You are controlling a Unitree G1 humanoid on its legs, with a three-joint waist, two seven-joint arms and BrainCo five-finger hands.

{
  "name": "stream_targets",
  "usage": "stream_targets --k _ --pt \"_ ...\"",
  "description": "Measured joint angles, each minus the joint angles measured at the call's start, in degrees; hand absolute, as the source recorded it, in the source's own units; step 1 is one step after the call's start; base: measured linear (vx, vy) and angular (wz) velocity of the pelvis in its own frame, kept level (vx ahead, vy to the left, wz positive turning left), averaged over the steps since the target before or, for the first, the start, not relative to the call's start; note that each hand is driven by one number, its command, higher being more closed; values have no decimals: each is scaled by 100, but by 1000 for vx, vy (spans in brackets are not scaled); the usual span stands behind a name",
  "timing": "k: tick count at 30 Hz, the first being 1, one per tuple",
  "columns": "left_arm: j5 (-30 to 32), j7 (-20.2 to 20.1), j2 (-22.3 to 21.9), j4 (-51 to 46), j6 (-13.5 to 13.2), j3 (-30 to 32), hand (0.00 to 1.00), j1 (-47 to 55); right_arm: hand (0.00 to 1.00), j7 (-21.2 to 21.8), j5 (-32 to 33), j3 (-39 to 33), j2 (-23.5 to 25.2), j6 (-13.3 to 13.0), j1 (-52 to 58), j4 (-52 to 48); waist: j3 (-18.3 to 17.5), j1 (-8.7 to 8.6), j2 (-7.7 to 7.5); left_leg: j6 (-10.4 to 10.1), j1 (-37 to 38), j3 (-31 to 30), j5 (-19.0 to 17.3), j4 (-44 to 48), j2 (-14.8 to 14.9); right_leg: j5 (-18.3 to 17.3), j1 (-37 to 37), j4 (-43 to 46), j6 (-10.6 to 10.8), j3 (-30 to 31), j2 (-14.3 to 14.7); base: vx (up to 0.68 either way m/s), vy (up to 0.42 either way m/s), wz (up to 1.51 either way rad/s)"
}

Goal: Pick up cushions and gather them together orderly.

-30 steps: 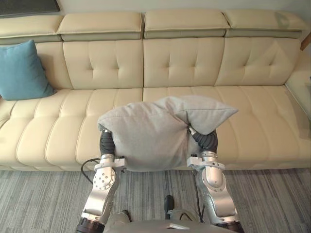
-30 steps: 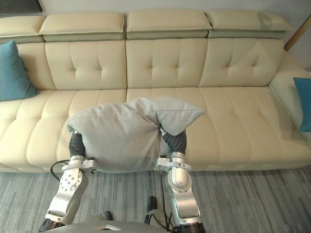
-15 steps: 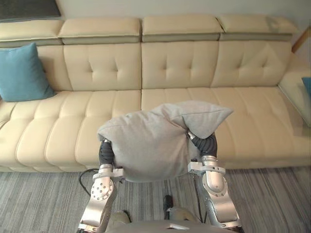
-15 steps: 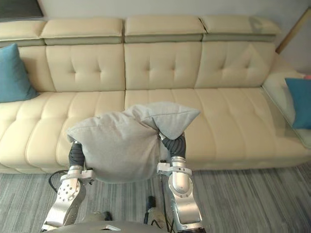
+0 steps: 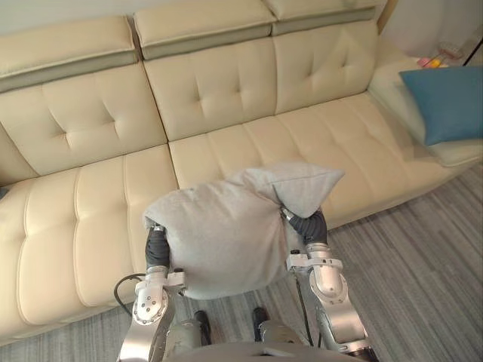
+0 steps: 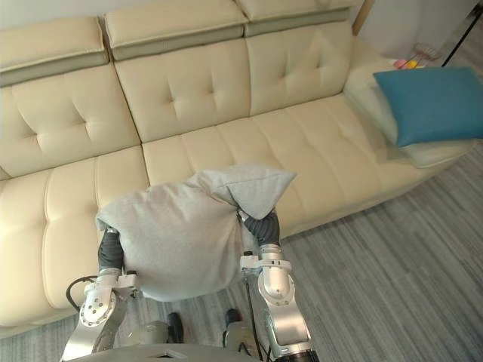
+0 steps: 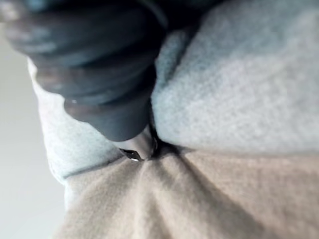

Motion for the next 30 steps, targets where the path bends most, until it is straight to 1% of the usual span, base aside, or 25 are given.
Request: stream_targets --k 1,2,4,5,6,7,8,9,10,11,12,13,14,16,18,19,20,21,22,23,24,25,26,27,30 --pt "0 -1 -1 12 7 72 100 -64 100 44 0 0 0 10 -67 151 -1 5 -1 24 79 -13 -14 1 -95 -61 -56 274 97 -14 -62 262 80 -1" --pt "1 -1 24 12 6 141 100 -128 100 136 -4 3 9 10 -156 300 -1 9 4 141 234 -57 -90 -15 -143 -98 -182 796 156 -74 -97 300 82 5" --pt "6 -1 80 12 6 140 100 -183 100 152 -15 0 11 10 -241 479 2 -20 -6 246 559 -142 -183 -162 -186 -67 -253 1471 111 -399 -185 235 49 11" --pt "7 0 85 13 6 148 100 -191 100 161 -15 0 8 10 -285 533 14 -36 4 299 933 -169 -219 -420 -170 40 -432 2066 -95 -718 -265 216 18 17" --pt "9 0 93 12 -12 182 100 -194 100 206 -17 4 25 -1 -303 535 -2 -82 -14 311 1164 -280 -226 -539 -147 -270 -475 2156 -313 -1033 -341 212 4 14" --pt "7 0 91 12 -13 189 100 -216 100 208 -17 3 25 -1 -329 528 22 -80 -14 333 1255 -281 -263 -560 -117 -355 -509 2157 -364 -1134 -334 219 -39 2" --pt "6 0 90 11 -19 198 100 -233 100 211 -17 1 27 -1 -383 530 67 -55 50 261 1420 -282 -384 -609 3 -453 -653 2057 -385 -1315 -272 218 -75 -25" --pt "5 -1 96 11 -33 257 100 -236 100 242 -6 2 19 -1 -429 547 87 -40 87 199 1505 -261 -487 -610 134 -371 -833 1535 -323 -1426 -111 288 -145 -13" --pt "5 -2 137 11 -53 292 100 -265 100 257 12 17 68 -3 -428 540 47 -109 -115 133 1555 -312 -524 -619 88 275 -819 388 -292 -1458 -24 244 -147 8" --pt "6 -8 172 11 -55 282 100 -284 100 258 16 13 73 -4 -418 536 78 -159 -210 47 1636 -389 -573 -629 14 748 -730 -4 -353 -1410 -39 255 -199 31" --pt "8 -80 104 159 -27 260 100 -346 100 257 31 -9 -62 -3 -397 566 173 -167 -144 -203 1848 -547 -788 -693 72 1405 -515 -238 -479 -1313 63 234 -195 29" --pt "12 -108 27 174 -6 228 100 -337 100 256 60 -18 -106 2 -317 506 199 -171 -52 -179 1846 -619 -707 -685 177 1357 -369 -398 -481 -1303 121 262 -208 31" --pt "14 -161 -42 171 -13 171 100 -362 100 254 80 -41 -199 -9 -153 369 194 -153 67 -191 1826 -733 -673 -667 271 1281 -321 -478 -563 -1478 183 199 -138 35" --pt "15 -193 -103 168 -10 138 100 -422 100 250 81 -104 -207 -7 62 194 214 -139 114 -326 1711 -777 -588 -463 400 1165 -203 -478 -645 -1723 173 165 -121 63" --pt "10 -210 -238 124 -10 138 100 -400 100 250 80 -141 -207 -2 419 -243 273 -97 199 -328 1435 -711 -562 540 609 967 187 -489 -668 -1980 128 137 -111 83" --pt "8 -247 -265 -51 -23 136 100 -320 100 249 80 -155 -211 -3 554 -560 289 -32 202 -253 1119 -554 -525 1347 807 772 363 -530 -723 -2069 44 45 -20 52" --pt "8 -270 -266 -120 -32 124 100 -289 100 249 80 -166 -211 -3 582 -662 280 -6 215 -186 1044 -434 -602 1466 871 753 403 -534 -724 -2094 31 27 12 43" --pt "8 -331 -269 -280 -70 114 100 -241 100 237 80 -178 -210 -4 596 -874 277 25 220 -11 879 -214 -745 1402 1013 721 457 -549 -724 -2184 -7 14 26 30" --pt "8 -339 -275 -328 -76 114 100 -245 100 234 80 -187 -210 -19 593 -948 270 26 228 38 809 -176 -757 1228 1033 703 465 -550 -696 -2242 -40 14 61 43" --pt "10 -348 -296 -393 -110 111 100 -248 100 231 79 -219 -211 -27 592 -1077 239 26 278 103 716 -109 -603 541 1043 678 436 -542 -647 -2321 -83 -5 83 31" --pt "11 -349 -301 -390 -128 110 100 -251 100 231 77 -223 -200 -30 588 -1087 196 38 345 -117 681 -140 -443 378 1003 685 415 -533 -610 -2339 -103 -8 117 19" --pt "9 -348 -285 -375 -124 108 100 -240 100 231 78 -221 -163 -28 603 -1064 170 66 291 -317 780 -116 -324 157 903 727 394 -554 -519 -2321 -170 11 116 13" --pt "9 -348 -262 -374 -123 97 100 -242 100 231 78 -233 -123 -28 626 -1035 153 53 241 -336 791 -113 -179 -82 756 883 413 -749 -436 -2304 -253 14 115 11" --pt "9 -348 -244 -371 -123 91 100 -242 100 231 76 -236 -104 -28 625 -1015 147 55 223 -325 792 -110 -134 -154 709 969 422 -840 -440 -2294 -274 25 109 13" --pt "9 -348 -158 -118 -112 59 100 -248 100 231 76 -264 41 -23 486 -533 118 27 176 -256 973 -33 195 -784 377 1423 560 -1442 -291 -2209 -385 27 107 -4"
